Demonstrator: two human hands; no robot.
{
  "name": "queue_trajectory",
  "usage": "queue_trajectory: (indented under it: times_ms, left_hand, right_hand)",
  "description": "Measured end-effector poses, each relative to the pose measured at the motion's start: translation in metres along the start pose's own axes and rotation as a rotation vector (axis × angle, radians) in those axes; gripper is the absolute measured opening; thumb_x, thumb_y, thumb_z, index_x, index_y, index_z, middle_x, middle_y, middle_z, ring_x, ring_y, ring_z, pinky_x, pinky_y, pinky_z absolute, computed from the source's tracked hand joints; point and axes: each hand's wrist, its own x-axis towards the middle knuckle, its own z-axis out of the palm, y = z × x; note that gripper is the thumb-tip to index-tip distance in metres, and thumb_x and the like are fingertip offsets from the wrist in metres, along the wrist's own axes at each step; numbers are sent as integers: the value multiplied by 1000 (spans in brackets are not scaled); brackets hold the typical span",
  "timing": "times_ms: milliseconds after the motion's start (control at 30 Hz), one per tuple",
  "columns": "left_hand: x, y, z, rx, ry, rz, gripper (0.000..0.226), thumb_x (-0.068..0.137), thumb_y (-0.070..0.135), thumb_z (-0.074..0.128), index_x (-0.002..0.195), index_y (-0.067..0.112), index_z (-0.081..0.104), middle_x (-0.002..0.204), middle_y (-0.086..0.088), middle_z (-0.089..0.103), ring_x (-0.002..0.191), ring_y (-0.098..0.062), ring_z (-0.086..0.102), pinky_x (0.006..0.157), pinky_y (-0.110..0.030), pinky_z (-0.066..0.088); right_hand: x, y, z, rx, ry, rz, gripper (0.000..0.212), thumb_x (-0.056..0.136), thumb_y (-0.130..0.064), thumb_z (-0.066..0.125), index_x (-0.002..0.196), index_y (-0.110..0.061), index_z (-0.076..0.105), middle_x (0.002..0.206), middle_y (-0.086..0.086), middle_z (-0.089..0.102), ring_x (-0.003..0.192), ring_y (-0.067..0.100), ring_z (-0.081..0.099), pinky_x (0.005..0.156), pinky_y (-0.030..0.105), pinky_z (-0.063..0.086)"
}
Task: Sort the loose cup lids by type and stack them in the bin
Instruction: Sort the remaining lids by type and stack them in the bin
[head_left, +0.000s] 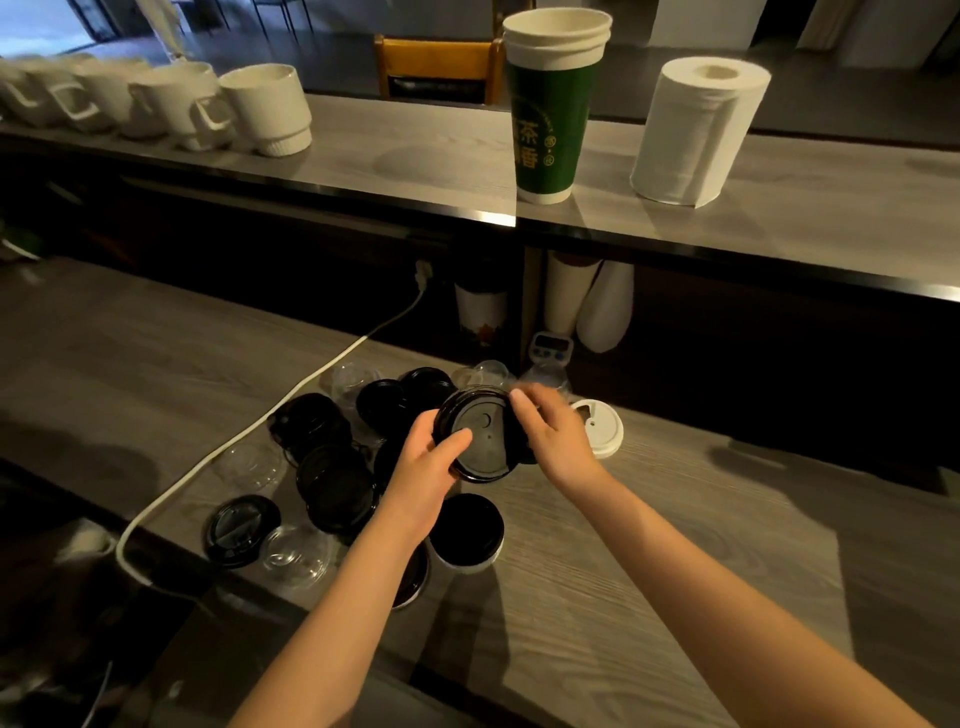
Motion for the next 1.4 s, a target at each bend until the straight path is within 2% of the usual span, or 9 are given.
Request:
queue_trajectory:
  times_ms: [200, 367, 533, 667, 800, 967, 1100, 1233, 1400]
  left_hand:
    - [11, 10, -26, 6, 24, -15, 24, 97, 12, 46, 119, 19, 52, 116, -5, 62, 106, -16, 61, 85, -31, 50]
    - [18, 15, -49, 85, 142, 25, 15, 96, 16, 49, 106, 23, 58, 111, -3, 65, 101, -13, 64, 83, -30, 52]
    - [37, 14, -84, 87, 451, 33, 63, 78, 45, 61, 131, 15, 46, 133, -8, 54, 122, -23, 52, 102, -48, 43]
    - [39, 13, -95, 80, 496, 35, 10, 94, 19, 52, 101, 23, 58, 113, -7, 63, 108, -25, 60, 95, -45, 49]
    - [39, 7, -98, 61, 550, 29, 11, 94, 16, 52, 93, 26, 57, 109, -9, 64, 101, -25, 62, 86, -41, 50]
    - [36, -4, -101, 55, 506, 29, 14, 92, 21, 54, 105, 19, 57, 112, -10, 64, 107, -27, 61, 94, -47, 48]
    - [36, -3, -97, 31, 512, 15, 22, 90, 24, 56, 110, 16, 57, 112, -11, 64, 105, -27, 61, 95, -49, 49]
    - [35, -3, -93, 45, 504, -7, 74, 69, 48, 61, 132, 12, 44, 131, -12, 54, 118, -26, 54, 100, -49, 44]
    - [37, -6, -97, 23, 523, -13, 85, 64, 54, 63, 135, 15, 40, 139, -13, 47, 126, -28, 48, 101, -50, 43]
  right_hand:
    - [18, -5, 20, 76, -189, 82, 21, 88, -37, 62, 100, -20, 58, 91, 16, 64, 82, 19, 59, 72, 35, 45]
    - [35, -11, 39, 28, -323, 130, 17, 94, -36, 53, 105, -22, 53, 90, 4, 59, 83, 15, 56, 74, 30, 45]
    - [36, 12, 51, -523, -319, -33, 34, 95, -26, 52, 127, -14, 52, 118, 9, 60, 108, 27, 58, 89, 36, 47]
    - [26, 22, 78, -857, -614, -292, 64, 90, -28, 58, 146, -17, 31, 152, 10, 29, 140, 28, 26, 112, 37, 27]
    - [28, 27, 106, -1154, -812, -326, 80, 91, -39, 55, 152, -27, 4, 160, 6, -10, 147, 28, -8, 117, 47, 5]
    - [30, 26, 113, -1171, -709, -366, 70, 87, -26, 63, 145, -17, 25, 152, 15, 16, 144, 35, 9, 116, 45, 17]
    - [32, 31, 107, -1135, -732, -350, 74, 84, -29, 65, 145, -16, 25, 154, 12, 13, 146, 30, 5, 118, 45, 12]
    - [34, 32, 109, -1149, -741, -378, 78, 83, -32, 67, 145, -13, 25, 156, 10, 15, 147, 27, 5, 118, 46, 9]
    - [34, 32, 97, -783, -577, -376, 69, 70, -31, 75, 128, -12, 44, 137, 8, 40, 130, 26, 37, 109, 34, 29]
